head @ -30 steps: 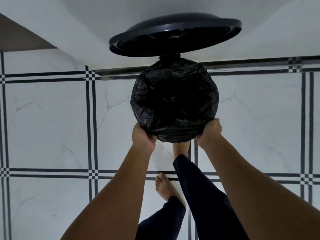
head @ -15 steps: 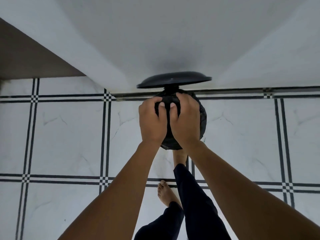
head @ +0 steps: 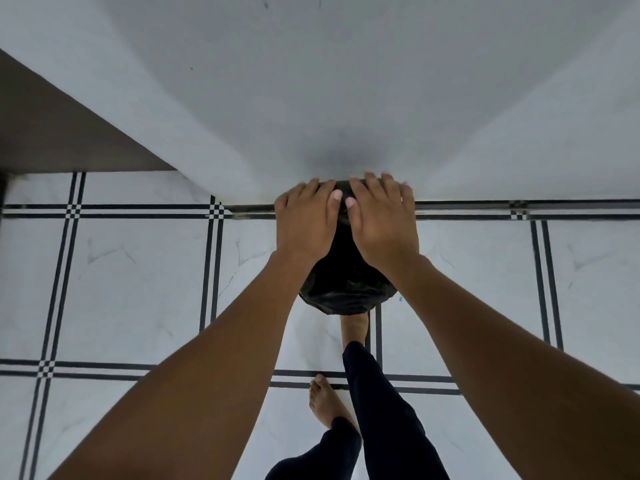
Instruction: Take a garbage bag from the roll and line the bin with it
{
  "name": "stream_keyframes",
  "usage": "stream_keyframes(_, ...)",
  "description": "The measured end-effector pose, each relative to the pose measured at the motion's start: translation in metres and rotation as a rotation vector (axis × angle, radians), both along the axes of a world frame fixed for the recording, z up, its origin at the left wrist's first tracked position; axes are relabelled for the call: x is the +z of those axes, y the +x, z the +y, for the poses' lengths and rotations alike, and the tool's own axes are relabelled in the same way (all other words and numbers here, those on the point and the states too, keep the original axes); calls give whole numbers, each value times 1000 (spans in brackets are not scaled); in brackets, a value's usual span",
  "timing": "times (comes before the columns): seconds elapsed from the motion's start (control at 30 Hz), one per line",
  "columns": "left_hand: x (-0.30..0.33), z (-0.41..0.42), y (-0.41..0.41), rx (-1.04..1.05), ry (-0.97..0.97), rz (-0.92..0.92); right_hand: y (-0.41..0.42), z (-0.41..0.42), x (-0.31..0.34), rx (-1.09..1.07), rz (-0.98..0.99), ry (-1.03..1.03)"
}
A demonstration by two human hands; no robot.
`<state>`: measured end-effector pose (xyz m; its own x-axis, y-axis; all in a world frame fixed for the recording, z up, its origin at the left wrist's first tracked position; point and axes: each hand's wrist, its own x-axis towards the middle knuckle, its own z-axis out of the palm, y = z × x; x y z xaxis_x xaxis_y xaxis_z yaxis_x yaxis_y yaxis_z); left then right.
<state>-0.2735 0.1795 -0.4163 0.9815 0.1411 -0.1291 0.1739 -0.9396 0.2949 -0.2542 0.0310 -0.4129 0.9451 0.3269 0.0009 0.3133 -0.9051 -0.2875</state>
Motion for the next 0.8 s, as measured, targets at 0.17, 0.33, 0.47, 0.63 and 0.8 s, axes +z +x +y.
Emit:
stream_keyframes(0.17, -13, -4, -32, -42, -24, 68, -27, -9, -22, -27, 86, -62)
stream_keyframes(0.33, -51, -9, -67, -36, -15, 129, -59, -14, -61, -6, 138, -73)
stream_keyframes(0.47, -103, -14, -103, -78, 65, 224, -93, -25, -109, 4, 208, -127)
stream_keyframes(0.63, -163, -21, -134, -122, 111, 293, -127, -35, -169, 46, 312, -179)
stream_keyframes(0.8, -187, -22, -138, -142, 118, 328, -132, -36, -193, 78, 333, -217)
